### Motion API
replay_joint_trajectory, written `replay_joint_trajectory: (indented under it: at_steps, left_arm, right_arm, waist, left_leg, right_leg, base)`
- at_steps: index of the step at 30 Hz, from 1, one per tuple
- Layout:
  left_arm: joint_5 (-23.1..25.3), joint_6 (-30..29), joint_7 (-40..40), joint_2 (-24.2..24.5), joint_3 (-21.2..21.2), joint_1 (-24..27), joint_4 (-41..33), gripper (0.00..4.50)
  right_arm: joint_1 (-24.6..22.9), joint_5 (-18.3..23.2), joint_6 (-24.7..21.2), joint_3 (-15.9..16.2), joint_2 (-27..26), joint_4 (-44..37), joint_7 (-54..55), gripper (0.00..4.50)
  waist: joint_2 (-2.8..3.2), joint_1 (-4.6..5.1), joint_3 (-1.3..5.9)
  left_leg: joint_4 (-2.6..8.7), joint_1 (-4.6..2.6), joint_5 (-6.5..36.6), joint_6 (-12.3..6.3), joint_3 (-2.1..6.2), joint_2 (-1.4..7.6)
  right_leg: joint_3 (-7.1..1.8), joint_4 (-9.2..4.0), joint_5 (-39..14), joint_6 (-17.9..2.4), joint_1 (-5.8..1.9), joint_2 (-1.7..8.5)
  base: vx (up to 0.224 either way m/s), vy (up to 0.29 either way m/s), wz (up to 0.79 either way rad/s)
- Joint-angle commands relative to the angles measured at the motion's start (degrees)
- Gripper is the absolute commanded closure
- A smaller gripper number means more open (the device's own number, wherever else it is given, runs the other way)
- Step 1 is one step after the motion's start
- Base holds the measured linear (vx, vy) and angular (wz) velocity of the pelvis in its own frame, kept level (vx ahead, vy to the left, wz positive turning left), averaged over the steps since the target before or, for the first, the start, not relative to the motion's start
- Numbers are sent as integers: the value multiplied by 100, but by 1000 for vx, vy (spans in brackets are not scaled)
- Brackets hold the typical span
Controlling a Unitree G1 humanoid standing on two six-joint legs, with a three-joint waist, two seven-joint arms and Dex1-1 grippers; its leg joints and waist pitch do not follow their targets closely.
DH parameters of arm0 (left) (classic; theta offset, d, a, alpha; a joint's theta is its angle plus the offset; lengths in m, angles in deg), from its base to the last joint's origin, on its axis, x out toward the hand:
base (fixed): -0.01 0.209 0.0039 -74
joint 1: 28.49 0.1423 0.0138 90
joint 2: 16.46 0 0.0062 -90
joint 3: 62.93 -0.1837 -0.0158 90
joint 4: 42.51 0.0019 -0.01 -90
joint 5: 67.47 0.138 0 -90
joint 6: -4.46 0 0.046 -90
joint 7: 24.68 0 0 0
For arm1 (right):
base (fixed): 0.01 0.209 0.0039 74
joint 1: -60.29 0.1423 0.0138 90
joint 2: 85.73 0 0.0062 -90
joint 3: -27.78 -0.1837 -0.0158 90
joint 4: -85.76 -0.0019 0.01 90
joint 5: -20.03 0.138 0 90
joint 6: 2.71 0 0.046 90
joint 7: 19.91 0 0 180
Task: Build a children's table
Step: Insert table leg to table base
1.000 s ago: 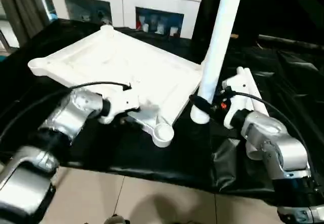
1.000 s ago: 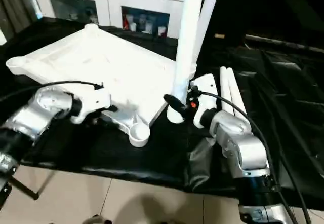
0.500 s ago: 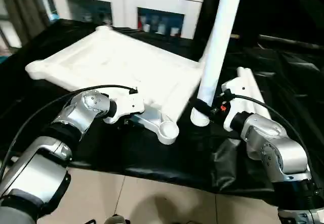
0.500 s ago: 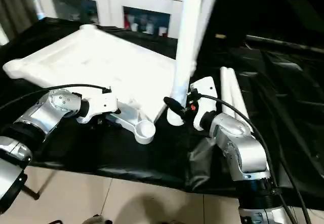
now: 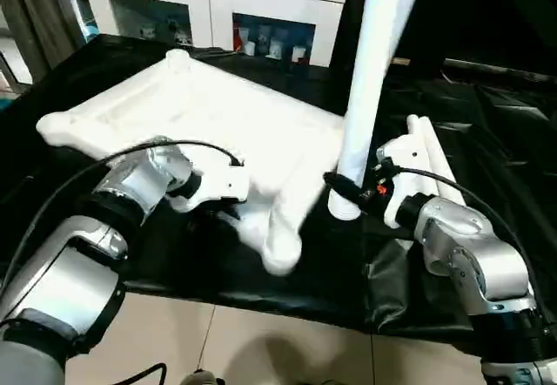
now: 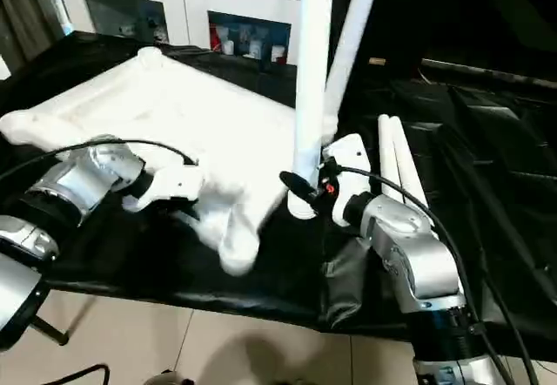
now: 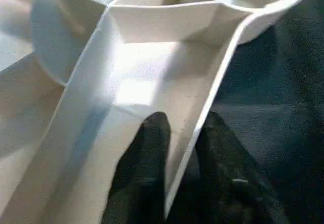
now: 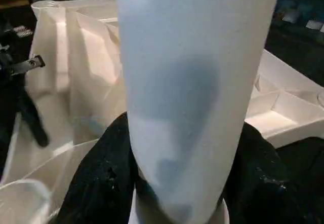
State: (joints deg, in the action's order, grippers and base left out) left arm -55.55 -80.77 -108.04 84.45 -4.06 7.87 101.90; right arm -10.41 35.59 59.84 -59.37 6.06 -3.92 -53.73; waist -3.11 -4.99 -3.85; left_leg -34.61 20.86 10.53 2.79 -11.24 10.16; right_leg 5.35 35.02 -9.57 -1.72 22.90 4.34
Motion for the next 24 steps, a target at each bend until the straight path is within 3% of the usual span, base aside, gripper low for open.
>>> replay_joint_trajectory:
  at_steps: [1,3,5,10,11,12,15,17,18,19,20,21,22,23,24]
  left_arm:
    - [10,-166,10,-92,-52,174,38,361]
    - [34,-268,267,-172,59,180,114,374]
    - [39,-441,689,-276,210,193,95,390]
    - [-218,-1540,1388,-567,660,317,-189,407]
    - [-276,-1711,1558,-629,775,364,-258,410]
    - [-306,-1856,1750,-685,867,407,-307,414]
    - [-369,-1993,2119,-791,1039,565,-454,430]
    - [-455,-2114,2285,-880,1169,796,-756,439]
    - [-558,-2223,2281,-955,1255,1087,-1221,445]
    - [-609,-2220,2264,-981,1280,1196,-1391,448]
    - [-609,-2220,2264,-981,1280,1196,-1391,450]
    - [-681,-2136,2257,-1011,1317,1298,-1550,450]
    - [-762,-2086,2260,-1035,1355,1383,-1682,450]
    - [-788,-1959,2269,-1035,1348,1465,-1793,450]
    - [-842,-1703,2293,-1027,1351,1603,-1941,450]
  right_arm:
    - [-24,-19,69,-3,54,-51,31,260]
    - [-35,-30,51,-4,34,-61,56,260]
    - [-50,-29,26,-21,18,-78,76,260]
    - [-95,1,-33,-72,-17,-89,134,260]
    - [-109,31,-81,-109,-50,-97,182,260]
    - [-118,78,-144,-159,-90,-103,234,260]
    - [-121,126,-258,-231,-152,-96,345,260]
    - [-122,160,-311,-286,-204,-75,427,260]
    - [-100,268,-364,-393,-281,-35,497,260]
    - [-83,306,-371,-423,-299,-26,500,260]
    - [-83,306,-371,-423,-299,-26,500,260]
    - [-59,334,-382,-452,-315,-17,505,260]
    - [-37,350,-392,-472,-330,-13,508,260]
    - [-9,362,-367,-502,-348,7,519,260]
    - [38,367,-288,-515,-360,57,516,260]
  waist:
    - [128,-13,448]
    - [122,-9,442]
    - [124,-23,433]
    - [110,14,418]
    - [102,33,425]
    - [103,58,428]
    - [78,122,452]
    - [76,152,449]
    - [32,154,473]
    - [64,153,476]
    - [80,148,479]
    - [57,150,484]
    - [58,137,472]
    - [19,137,457]
    - [48,123,450]
  left_leg:
    - [416,-133,1235,191,186,363]
    - [410,-123,1251,154,185,352]
    - [394,-125,1302,83,182,333]
    - [405,-114,1428,90,212,330]
    - [404,-81,1376,58,219,307]
    - [411,-50,1302,45,229,302]
    - [392,-50,1243,-8,235,287]
    - [388,-58,1187,-67,221,295]
    - [366,-80,1118,-119,193,282]
    - [382,-42,937,-158,205,312]
    - [381,-61,926,-170,201,323]
    - [372,-86,923,-217,172,306]
    - [376,-81,946,-225,177,305]
    - [384,-70,989,-244,171,309]
    - [383,-86,1063,-226,174,297]
  right_leg:
    - [-385,-398,-1086,-1248,-325,554]
    - [-380,-411,-1205,-1223,-332,553]
    - [-376,-486,-1744,-1055,-330,568]
    - [-329,-533,-2294,-864,-339,556]
    - [-317,-553,-2411,-783,-363,554]
    - [-307,-551,-2393,-724,-378,537]
    - [-292,-557,-2361,-681,-376,519]
    - [-299,-552,-2234,-741,-346,507]
    - [-311,-556,-2102,-781,-331,496]
    - [-327,-483,-1715,-935,-353,507]
    - [-327,-480,-1614,-979,-337,504]
    - [-329,-484,-1513,-1005,-308,467]
    - [-327,-476,-1531,-1008,-316,478]
    - [-328,-504,-1680,-960,-316,492]
    - [-321,-531,-1963,-857,-302,495]
  base:
    - [0,0,0]
    - [0,0,0]
    - [0,0,0]
    - [0,0,0]
    - [0,0,0]
    - [0,0,0]
    - [0,0,0]
    - [0,0,0]
    - [0,0,0]
    - [0,0,0]
    - [0,0,0]
    - [0,0,0]
    - [0,0,0]
    - [0,0,0]
    - [0,0,0]
